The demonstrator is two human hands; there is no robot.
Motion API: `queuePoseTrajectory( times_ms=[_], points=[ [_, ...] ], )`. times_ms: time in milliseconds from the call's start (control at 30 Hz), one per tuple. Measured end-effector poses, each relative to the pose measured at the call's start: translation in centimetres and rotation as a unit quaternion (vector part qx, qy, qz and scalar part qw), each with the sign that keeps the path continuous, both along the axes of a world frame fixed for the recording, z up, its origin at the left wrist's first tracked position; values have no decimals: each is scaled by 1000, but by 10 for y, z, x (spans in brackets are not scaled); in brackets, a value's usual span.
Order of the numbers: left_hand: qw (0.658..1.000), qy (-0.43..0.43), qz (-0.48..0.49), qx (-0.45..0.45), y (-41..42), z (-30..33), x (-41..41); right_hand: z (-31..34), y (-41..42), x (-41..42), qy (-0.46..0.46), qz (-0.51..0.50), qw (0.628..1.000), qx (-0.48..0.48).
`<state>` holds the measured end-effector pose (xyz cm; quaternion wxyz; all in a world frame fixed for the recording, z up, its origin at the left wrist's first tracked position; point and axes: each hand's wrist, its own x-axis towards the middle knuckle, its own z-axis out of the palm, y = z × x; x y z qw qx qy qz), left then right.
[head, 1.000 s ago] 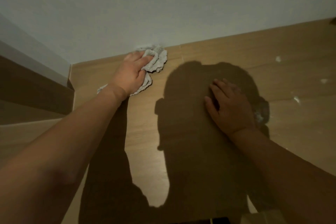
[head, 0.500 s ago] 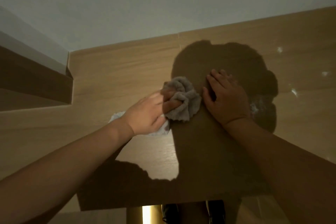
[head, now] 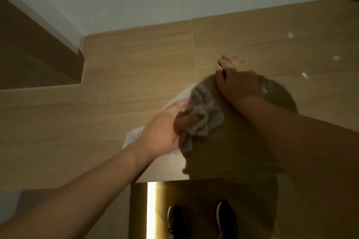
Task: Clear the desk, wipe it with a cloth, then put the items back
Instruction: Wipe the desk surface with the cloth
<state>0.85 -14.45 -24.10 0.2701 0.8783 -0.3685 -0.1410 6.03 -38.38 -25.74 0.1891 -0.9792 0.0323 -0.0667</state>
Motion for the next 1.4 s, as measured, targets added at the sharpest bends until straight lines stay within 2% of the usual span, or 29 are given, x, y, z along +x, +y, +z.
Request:
queuePoseTrajectory(
  times_ms=[100, 167, 200, 267, 333, 367, 433, 500, 633, 733, 800, 867, 967, 1067, 1133, 1200, 1267, 1333, 1400],
  points=[
    [989, -8, -144, -14, 9, 3, -100, 19, -17, -11, 2, -23, 997, 68],
    [984, -4, -174, -24, 12, 4, -110, 30, -44, -30, -2, -41, 997, 72],
    [989, -7, -141, -39, 10, 5, -101, 32, -62, -42, 3, -53, 997, 57],
    [997, -10, 42, -65, -3, 11, -64, 32, -102, -71, 27, -93, 995, 29],
    [965, -31, 253, -60, -14, 12, -9, 29, -138, -97, 50, -130, 990, 23],
    [944, -35, 327, -37, -19, 10, 14, 27, -153, -105, 55, -145, 988, 23],
    [911, -33, 412, 0, -43, 2, 30, 22, -176, -115, 63, -175, 982, 15],
    [893, -44, 448, -7, -78, -3, 7, 14, -183, -120, 76, -178, 981, -2],
    [905, -33, 422, -41, -140, -6, -79, -4, -177, -125, 65, -188, 980, 4],
    [896, 29, 436, -79, -136, 0, -86, -4, -177, -123, 58, -191, 979, 30],
    [884, 28, 456, -102, -117, 6, -43, -3, -179, -123, 57, -193, 979, 20],
    [872, 1, 485, -72, -101, 7, 28, -3, -179, -123, 50, -193, 980, 9],
    [887, -12, 462, -2, -112, 0, 127, -7, -181, -122, 29, -192, 981, 1],
    [897, -63, 436, 38, -143, -12, 168, -14, -182, -122, 11, -195, 981, -8],
    [904, -67, 422, 26, -151, -9, 166, -16, -182, -122, 13, -196, 980, -8],
    [934, -50, 354, -1, -152, -7, 136, -13, -181, -123, 16, -193, 981, 0],
    [966, -39, 256, 15, -152, -8, 81, -8, -181, -123, 26, -191, 981, 10],
    [983, -27, 181, 19, -147, -5, 37, -4, -181, -123, 55, -185, 981, 11],
    [989, -18, 144, -1, -142, 1, 30, -3, -183, -122, 75, -180, 981, 7]
  ],
)
